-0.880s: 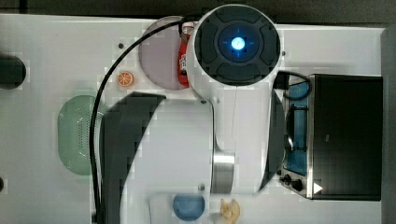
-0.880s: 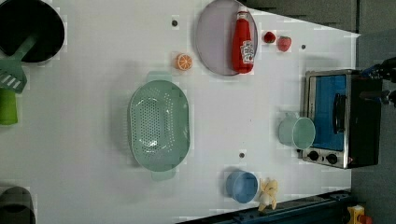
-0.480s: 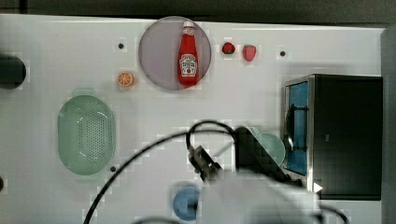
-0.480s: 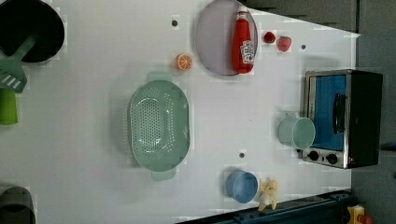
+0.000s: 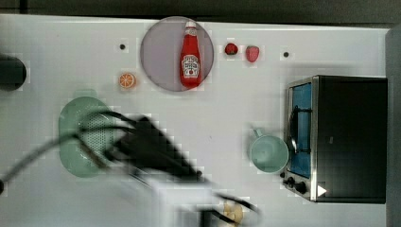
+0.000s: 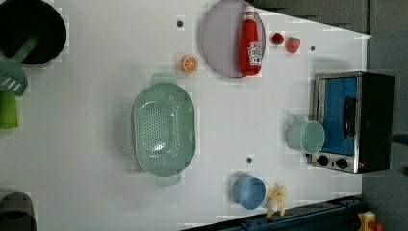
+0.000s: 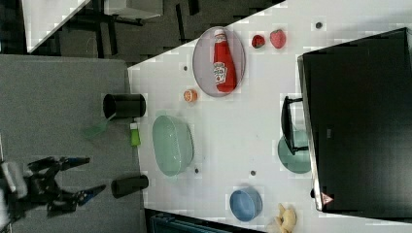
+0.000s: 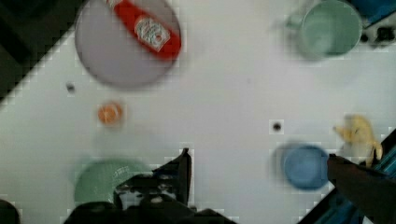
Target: Drag strainer left to right.
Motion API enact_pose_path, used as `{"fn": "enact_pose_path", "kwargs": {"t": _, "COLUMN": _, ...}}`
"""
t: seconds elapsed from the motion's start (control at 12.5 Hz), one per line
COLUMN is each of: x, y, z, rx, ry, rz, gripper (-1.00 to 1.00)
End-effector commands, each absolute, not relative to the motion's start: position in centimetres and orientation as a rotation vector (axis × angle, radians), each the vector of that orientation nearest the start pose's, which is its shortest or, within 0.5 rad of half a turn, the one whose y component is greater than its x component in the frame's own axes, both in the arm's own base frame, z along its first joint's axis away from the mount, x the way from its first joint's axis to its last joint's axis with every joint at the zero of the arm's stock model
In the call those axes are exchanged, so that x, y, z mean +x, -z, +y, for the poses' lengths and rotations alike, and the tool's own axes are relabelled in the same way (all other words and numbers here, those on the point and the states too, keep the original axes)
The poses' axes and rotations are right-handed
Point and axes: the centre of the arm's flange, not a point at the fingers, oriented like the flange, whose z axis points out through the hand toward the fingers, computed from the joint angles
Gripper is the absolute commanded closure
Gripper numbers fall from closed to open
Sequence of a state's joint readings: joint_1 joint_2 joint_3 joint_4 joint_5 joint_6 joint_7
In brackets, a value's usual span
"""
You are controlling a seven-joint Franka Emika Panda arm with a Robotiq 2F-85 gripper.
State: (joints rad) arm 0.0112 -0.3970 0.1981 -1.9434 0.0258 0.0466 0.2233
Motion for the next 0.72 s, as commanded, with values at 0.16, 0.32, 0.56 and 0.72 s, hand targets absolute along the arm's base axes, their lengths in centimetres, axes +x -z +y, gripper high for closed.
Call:
{"fn": "enact_pose_path", "kwargs": {"t": 0.16, "x": 43.6, "y": -52.3, "z": 24.2, "rx": -2.908, "ry": 0.003, "rz": 1.444, "gripper": -1.0}}
{"fn": "enact_pose_path", "kwargs": {"t": 0.32, "x": 43.6, "y": -47.9, "z": 29.0, "rx": -2.828, "ry": -0.011, "rz": 1.558, "gripper": -1.0}}
{"fn": "enact_pose_path", "kwargs": {"t": 0.56, "x": 43.4, "y": -41.4, "z": 33.0, "rx": -2.643, "ry": -0.07, "rz": 1.784, "gripper": -1.0}}
{"fn": "enact_pose_path", "kwargs": {"t": 0.72, "x": 43.4, "y": -36.9, "z": 33.7, "rx": -2.525, "ry": -0.123, "rz": 1.925, "gripper": -1.0}}
